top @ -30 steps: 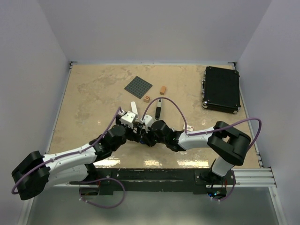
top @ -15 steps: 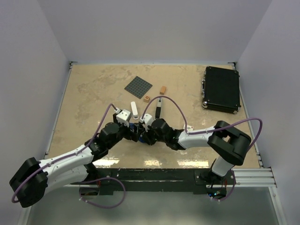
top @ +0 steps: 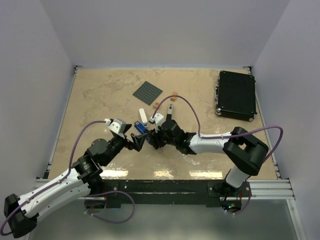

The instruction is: Load the staples into the stapler

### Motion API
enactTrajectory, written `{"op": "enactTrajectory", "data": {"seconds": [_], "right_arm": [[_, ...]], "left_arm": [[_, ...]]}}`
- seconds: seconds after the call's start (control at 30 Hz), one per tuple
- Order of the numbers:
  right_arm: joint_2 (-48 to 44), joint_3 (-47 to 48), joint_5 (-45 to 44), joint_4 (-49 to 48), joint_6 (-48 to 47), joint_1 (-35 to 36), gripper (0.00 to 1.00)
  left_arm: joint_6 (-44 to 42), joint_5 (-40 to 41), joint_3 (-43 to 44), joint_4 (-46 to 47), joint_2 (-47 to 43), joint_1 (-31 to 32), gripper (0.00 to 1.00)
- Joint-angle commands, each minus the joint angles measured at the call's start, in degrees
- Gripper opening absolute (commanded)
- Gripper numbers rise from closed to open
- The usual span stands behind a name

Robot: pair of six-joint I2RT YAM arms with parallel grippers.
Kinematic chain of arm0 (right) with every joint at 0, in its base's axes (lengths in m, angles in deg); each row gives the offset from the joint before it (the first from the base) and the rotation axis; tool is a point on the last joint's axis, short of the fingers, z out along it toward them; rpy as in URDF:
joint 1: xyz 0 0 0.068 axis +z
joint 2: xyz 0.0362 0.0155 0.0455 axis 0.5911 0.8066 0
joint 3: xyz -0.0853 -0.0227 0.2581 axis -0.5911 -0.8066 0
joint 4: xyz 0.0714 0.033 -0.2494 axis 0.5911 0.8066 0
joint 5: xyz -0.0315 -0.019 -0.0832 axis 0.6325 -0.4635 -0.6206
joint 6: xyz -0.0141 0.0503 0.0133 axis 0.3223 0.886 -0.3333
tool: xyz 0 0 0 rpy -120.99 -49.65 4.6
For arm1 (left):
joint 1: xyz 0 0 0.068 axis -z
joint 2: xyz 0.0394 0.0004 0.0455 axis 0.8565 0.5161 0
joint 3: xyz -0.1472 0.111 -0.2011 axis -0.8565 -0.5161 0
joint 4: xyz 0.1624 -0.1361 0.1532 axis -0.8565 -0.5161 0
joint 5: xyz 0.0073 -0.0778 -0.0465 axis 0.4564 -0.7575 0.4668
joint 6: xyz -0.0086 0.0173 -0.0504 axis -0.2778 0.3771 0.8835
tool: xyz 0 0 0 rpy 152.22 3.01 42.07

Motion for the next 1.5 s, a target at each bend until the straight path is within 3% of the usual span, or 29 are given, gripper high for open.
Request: {"op": "enactTrajectory", "data": {"seconds": [0.0, 0.1, 0.27, 0.4, 0.53, 0.7, 0.93, 1.03, 1.47], "right_arm": [[-4.12, 3.07, -0.27, 4.90, 1.26, 0.28, 0.55], [-5.52, 5.09, -0.71, 10.43, 1.09, 0.28, 0.62], [-7.64, 13.08, -5.10, 24.76, 1.87, 0.28, 0.62], [-2.38, 24.83, -5.90, 35.92, 1.35, 0.37, 0.59], [3.51, 32.16, -6.95, 44.45, 2.49, 0.37, 0.57], [8.17, 35.85, -7.48, 46.48, 3.20, 0.45, 0.52], [13.10, 35.16, -6.60, 47.02, 3.20, 0.54, 0.29], [14.76, 32.44, -6.69, 45.96, 3.11, 0.72, 0.24], [17.76, 29.81, -6.87, 46.14, 3.81, 1.24, 0.21]], "left_arm": [[-5.25, 12.05, 2.84, -1.28, -4.59, -0.14, 1.00], [-9.38, 16.71, 4.06, -1.72, -6.26, -0.14, 1.00], [-19.90, 25.51, 5.56, 1.07, -7.06, -0.14, 1.00], [-25.30, 34.37, 3.63, 7.32, -5.83, -0.14, 1.00], [-25.22, 34.05, 3.35, 7.52, -3.37, -1.81, 1.00], [-26.53, 34.22, 3.89, 6.36, -1.35, -2.08, 1.00], [-26.10, 34.14, 4.51, 5.75, 0.94, -2.52, 1.00], [-25.83, 33.43, 4.77, 5.40, 1.55, -2.78, 1.00], [-23.99, 31.32, 5.56, 3.99, 2.26, -3.92, 1.00]]}}
